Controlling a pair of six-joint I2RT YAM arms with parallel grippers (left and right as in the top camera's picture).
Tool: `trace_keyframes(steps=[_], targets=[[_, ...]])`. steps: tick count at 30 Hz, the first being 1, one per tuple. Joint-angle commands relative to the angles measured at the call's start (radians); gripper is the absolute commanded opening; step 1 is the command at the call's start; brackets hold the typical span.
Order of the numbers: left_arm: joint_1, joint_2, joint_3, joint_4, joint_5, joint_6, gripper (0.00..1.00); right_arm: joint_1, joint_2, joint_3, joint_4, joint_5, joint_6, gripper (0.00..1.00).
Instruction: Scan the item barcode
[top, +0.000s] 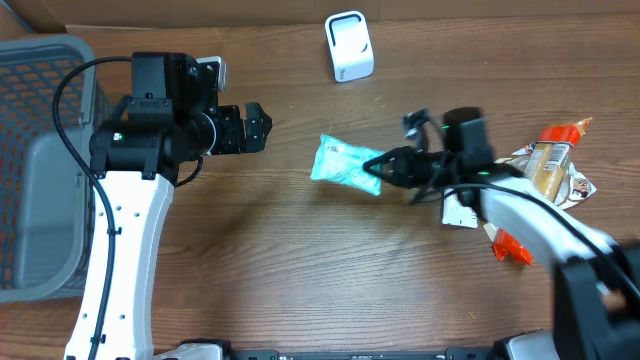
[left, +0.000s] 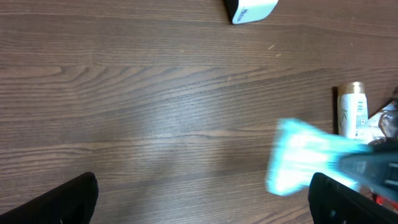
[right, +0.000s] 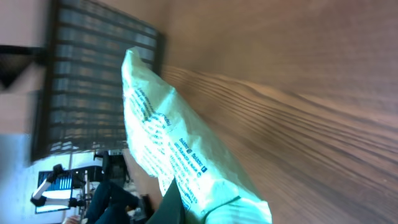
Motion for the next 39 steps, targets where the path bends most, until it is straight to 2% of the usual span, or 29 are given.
trace_keyframes(steps=[1, 10, 31, 39], targets=[[-0.009, 0.003, 0.005, 0.000, 0.005, 0.015, 1.00, -0.064, -0.168, 0.040, -0.077, -0.090, -0.093, 0.04], [-0.009, 0.003, 0.005, 0.000, 0.005, 0.015, 1.00, -0.124, -0.349, 0.135, -0.369, 0.001, -0.187, 0.04], [-0.008, 0.003, 0.005, 0.000, 0.005, 0.015, 1.00, -0.124, -0.451, 0.239, -0.561, -0.018, -0.214, 0.04], [-0.008, 0.003, 0.005, 0.000, 0.005, 0.015, 1.00, -0.124, -0.443, 0.331, -0.689, 0.104, -0.236, 0.04]])
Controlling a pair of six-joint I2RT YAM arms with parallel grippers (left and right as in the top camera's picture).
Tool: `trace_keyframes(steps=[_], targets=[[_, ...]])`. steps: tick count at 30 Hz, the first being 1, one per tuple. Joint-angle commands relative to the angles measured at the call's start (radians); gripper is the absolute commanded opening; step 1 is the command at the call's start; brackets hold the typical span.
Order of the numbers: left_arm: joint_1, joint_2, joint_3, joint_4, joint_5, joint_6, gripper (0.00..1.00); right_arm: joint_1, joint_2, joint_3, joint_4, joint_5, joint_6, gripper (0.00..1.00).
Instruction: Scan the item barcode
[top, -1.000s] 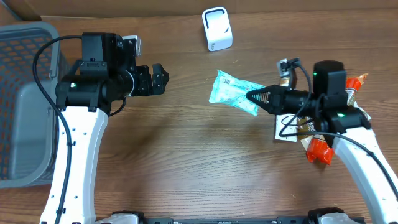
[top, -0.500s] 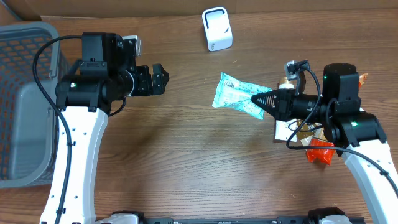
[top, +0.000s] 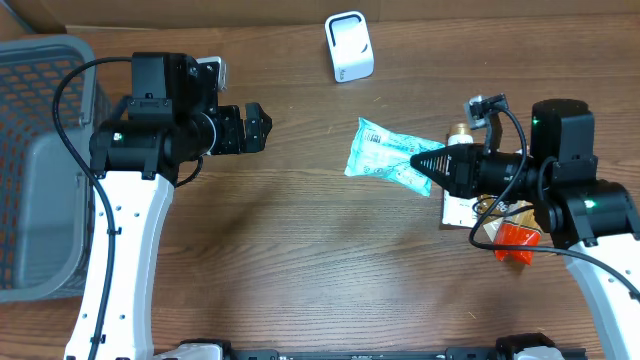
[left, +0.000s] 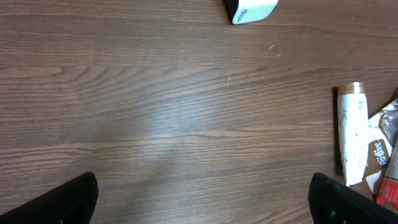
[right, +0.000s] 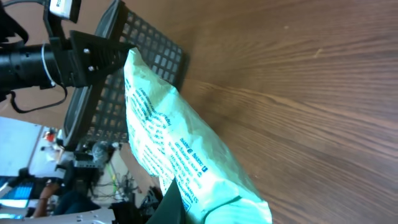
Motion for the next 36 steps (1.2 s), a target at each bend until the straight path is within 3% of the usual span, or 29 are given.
trace_keyframes(steps=[1, 7, 11, 16, 21, 26, 31, 36], targets=[[-0.008, 0.003, 0.005, 0.000, 0.005, 0.016, 1.00, -0.004, -0.003, 0.110, -0.028, 0.088, -0.023, 0.04], [-0.008, 0.003, 0.005, 0.000, 0.005, 0.016, 1.00, 0.032, 0.225, 0.501, -0.298, 0.476, -0.130, 0.04], [-0.009, 0.003, 0.005, 0.000, 0.005, 0.015, 1.00, 0.107, 0.394, 0.654, -0.307, 0.754, -0.135, 0.04], [-0.009, 0.003, 0.005, 0.000, 0.005, 0.015, 1.00, 0.251, 0.544, 0.663, -0.076, 1.248, -0.243, 0.04], [-0.008, 0.003, 0.005, 0.000, 0.005, 0.016, 1.00, 0.348, 0.691, 0.663, 0.208, 1.487, -0.704, 0.04], [-0.008, 0.003, 0.005, 0.000, 0.005, 0.015, 1.00, 0.359, 0.838, 0.663, 0.527, 1.561, -0.970, 0.04], [-0.009, 0.003, 0.005, 0.000, 0.005, 0.016, 1.00, 0.358, 0.959, 0.663, 0.716, 1.562, -1.231, 0.04], [-0.009, 0.003, 0.005, 0.000, 0.005, 0.015, 0.99, 0.358, 1.048, 0.663, 0.874, 1.561, -1.363, 0.04]])
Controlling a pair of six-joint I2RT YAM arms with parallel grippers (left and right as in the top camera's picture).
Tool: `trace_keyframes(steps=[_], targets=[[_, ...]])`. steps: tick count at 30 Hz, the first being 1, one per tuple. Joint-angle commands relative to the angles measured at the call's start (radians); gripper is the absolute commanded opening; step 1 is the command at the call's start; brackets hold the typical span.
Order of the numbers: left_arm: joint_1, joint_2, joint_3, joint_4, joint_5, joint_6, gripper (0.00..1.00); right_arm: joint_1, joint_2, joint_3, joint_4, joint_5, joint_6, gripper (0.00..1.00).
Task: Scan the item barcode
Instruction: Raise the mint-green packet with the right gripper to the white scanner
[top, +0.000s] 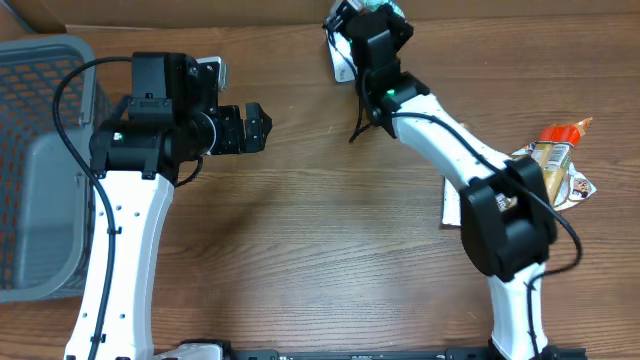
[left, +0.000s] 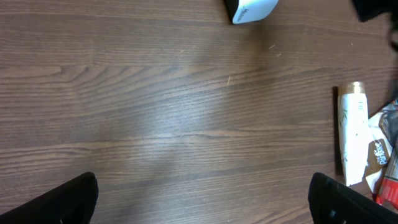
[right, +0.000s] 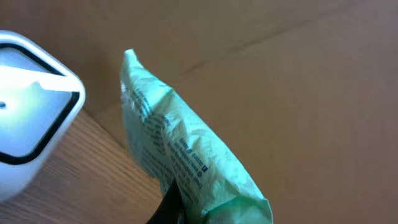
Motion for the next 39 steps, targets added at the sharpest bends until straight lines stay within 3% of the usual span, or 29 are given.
trace_keyframes(steps=[1, 6, 28, 34, 39], targets=[[-0.008, 0.002, 0.005, 0.000, 0.005, 0.015, 1.00, -0.002, 0.060, 0.024, 0.101, 0.026, -0.203, 0.04], [-0.009, 0.002, 0.005, 0.000, 0.005, 0.015, 1.00, 0.000, 0.131, 0.024, 0.156, 0.026, -0.372, 0.04], [-0.008, 0.002, 0.005, 0.000, 0.005, 0.015, 1.00, 0.044, 0.137, 0.024, 0.201, 0.007, -0.375, 0.04], [-0.009, 0.002, 0.005, 0.000, 0.005, 0.015, 1.00, 0.054, 0.106, 0.024, 0.192, 0.064, -0.266, 0.04], [-0.008, 0.002, 0.005, 0.000, 0.005, 0.015, 1.00, 0.073, -0.058, 0.024, -0.048, 0.046, -0.029, 0.04]])
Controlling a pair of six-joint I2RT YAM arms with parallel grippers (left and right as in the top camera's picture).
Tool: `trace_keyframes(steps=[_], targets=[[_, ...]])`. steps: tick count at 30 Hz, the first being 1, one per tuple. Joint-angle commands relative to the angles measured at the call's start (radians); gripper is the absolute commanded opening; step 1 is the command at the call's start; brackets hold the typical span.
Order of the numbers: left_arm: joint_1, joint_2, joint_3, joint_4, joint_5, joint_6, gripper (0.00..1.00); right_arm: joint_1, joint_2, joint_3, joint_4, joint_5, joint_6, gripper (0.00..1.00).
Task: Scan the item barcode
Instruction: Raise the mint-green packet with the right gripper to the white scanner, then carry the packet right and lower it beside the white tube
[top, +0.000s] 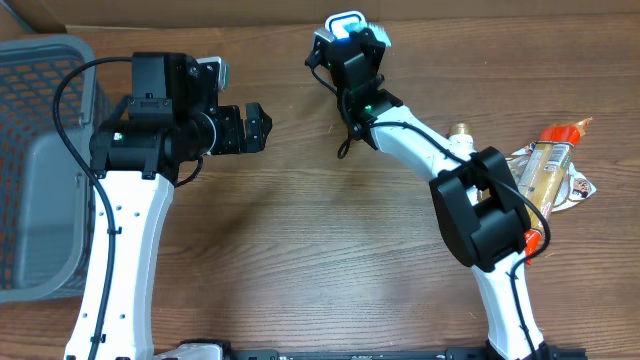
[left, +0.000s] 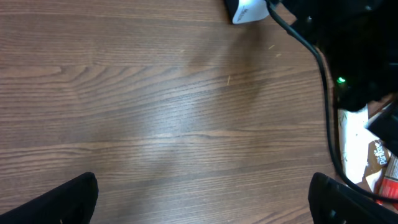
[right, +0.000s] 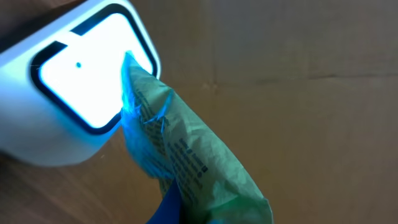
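A crinkled green packet (right: 193, 155) with black print is pinched in my right gripper (right: 205, 210), which is shut on its lower end. The packet's top tip lies right in front of the lit window of the white scanner (right: 74, 99), and blue light falls on the packet. From overhead, the right gripper (top: 352, 45) sits at the back of the table against the glowing scanner (top: 345, 22), and the packet is mostly hidden under it. My left gripper (top: 257, 128) hangs open over bare wood, left of centre, holding nothing; its dark fingertips (left: 74, 198) show at the bottom corners.
A grey mesh basket (top: 40, 150) fills the left edge. Loose items lie at the right: a gold-capped bottle (top: 460, 132), an orange-capped bottle and wrappers (top: 552, 165). A cardboard wall (right: 298, 74) stands behind the scanner. The right arm's black body and cable (left: 348, 68) cross the left wrist view.
My right gripper has shifted left along the table's back, so the packet's tip now covers the scanner window instead of standing beside it. The scanner glows blue. The left arm has not moved.
My right gripper first held the green packet low over the table's middle. Then it held the packet raised further right. After that it was at the back next to the scanner, and now the packet faces the lit window. The left gripper stayed open throughout.
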Motion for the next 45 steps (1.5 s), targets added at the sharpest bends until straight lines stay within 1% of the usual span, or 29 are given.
trace_keyframes(steps=[1, 2, 3, 4, 7, 10, 12, 13, 16, 18, 21, 24, 32, 37, 38, 39, 40, 41, 42, 45], targets=[[-0.008, 0.002, 0.005, 0.000, 0.005, 0.015, 1.00, 0.024, -0.215, 0.023, -0.134, -0.007, 0.268, 0.04], [-0.008, 0.002, 0.005, 0.000, 0.005, 0.015, 0.99, 0.026, -0.253, 0.023, -0.192, -0.021, 0.330, 0.04], [-0.009, 0.002, 0.005, 0.000, 0.005, 0.015, 1.00, 0.029, -0.353, 0.023, -0.361, -0.087, 0.502, 0.04], [-0.008, 0.002, 0.005, 0.000, 0.005, 0.015, 1.00, 0.029, -0.401, 0.023, -0.441, -0.130, 0.596, 0.04], [-0.008, 0.002, 0.005, 0.000, 0.005, 0.015, 1.00, 0.011, -0.558, 0.023, -0.710, -0.284, 1.030, 0.04], [-0.008, 0.002, 0.005, 0.000, 0.005, 0.015, 1.00, -0.044, -0.698, 0.023, -0.996, -0.391, 1.442, 0.04], [-0.008, 0.002, 0.005, 0.000, 0.005, 0.015, 0.99, -0.096, -0.763, 0.023, -1.181, -0.395, 1.626, 0.04], [-0.008, 0.002, 0.005, 0.000, 0.005, 0.015, 1.00, -0.128, -0.785, 0.023, -1.267, -0.395, 1.682, 0.04], [-0.009, 0.002, 0.005, 0.000, 0.005, 0.015, 1.00, -0.217, -0.812, 0.019, -1.454, -0.395, 1.814, 0.04], [-0.009, 0.002, 0.005, 0.000, 0.005, 0.015, 1.00, -0.273, -0.811, 0.008, -1.540, -0.394, 1.876, 0.04], [-0.008, 0.002, 0.005, 0.000, 0.005, 0.015, 1.00, -0.333, -0.811, -0.056, -1.563, -0.393, 1.984, 0.04], [-0.009, 0.002, 0.005, 0.000, 0.005, 0.015, 1.00, -0.371, -0.811, -0.163, -1.497, -0.360, 2.069, 0.04], [-0.008, 0.002, 0.005, 0.000, 0.005, 0.015, 1.00, -0.409, -0.811, -0.527, -1.232, -0.331, 2.246, 0.04], [-0.009, 0.002, 0.005, 0.000, 0.005, 0.015, 1.00, -0.418, -0.811, -0.658, -1.113, -0.323, 2.271, 0.04], [-0.008, 0.002, 0.005, 0.000, 0.005, 0.015, 0.99, -0.417, -0.811, -0.673, -1.102, -0.323, 2.271, 0.17], [-0.008, 0.002, 0.005, 0.000, 0.005, 0.015, 1.00, -0.417, -0.811, -0.677, -1.101, -0.323, 2.271, 0.27], [-0.008, 0.002, 0.005, 0.000, 0.005, 0.015, 1.00, -0.417, -0.811, -0.677, -1.113, -0.323, 2.269, 0.46], [-0.009, 0.002, 0.005, 0.000, 0.005, 0.015, 1.00, -0.417, -0.813, -0.677, -1.124, -0.323, 2.269, 0.61], [-0.008, 0.002, 0.005, 0.000, 0.005, 0.015, 0.99, -0.417, -0.819, -0.676, -1.140, -0.327, 2.268, 0.67], [-0.008, 0.002, 0.005, 0.000, 0.005, 0.015, 0.99, -0.417, -0.842, -0.676, -1.167, -0.332, 2.262, 0.72]])
